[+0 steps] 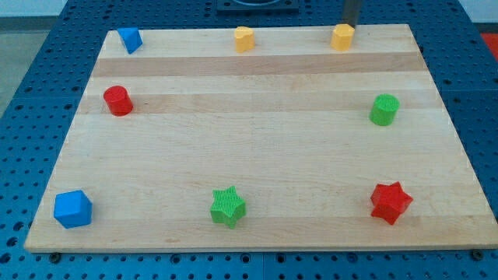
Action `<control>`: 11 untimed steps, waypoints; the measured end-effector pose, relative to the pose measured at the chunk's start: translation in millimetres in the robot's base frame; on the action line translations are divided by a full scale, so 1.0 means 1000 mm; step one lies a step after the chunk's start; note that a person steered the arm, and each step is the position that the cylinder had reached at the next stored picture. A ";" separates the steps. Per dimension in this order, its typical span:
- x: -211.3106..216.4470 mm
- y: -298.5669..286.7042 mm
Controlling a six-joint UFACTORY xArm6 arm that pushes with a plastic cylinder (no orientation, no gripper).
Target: Slide the hexagon to the top left side of the green circle
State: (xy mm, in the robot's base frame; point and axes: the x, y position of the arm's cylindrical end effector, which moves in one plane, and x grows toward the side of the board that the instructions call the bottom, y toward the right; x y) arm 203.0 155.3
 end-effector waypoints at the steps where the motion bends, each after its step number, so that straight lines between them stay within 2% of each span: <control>1: 0.002 -0.006; 3: -0.012 0.028; 6: 0.004 0.027; 8: 0.022 -0.042; 11: 0.028 -0.032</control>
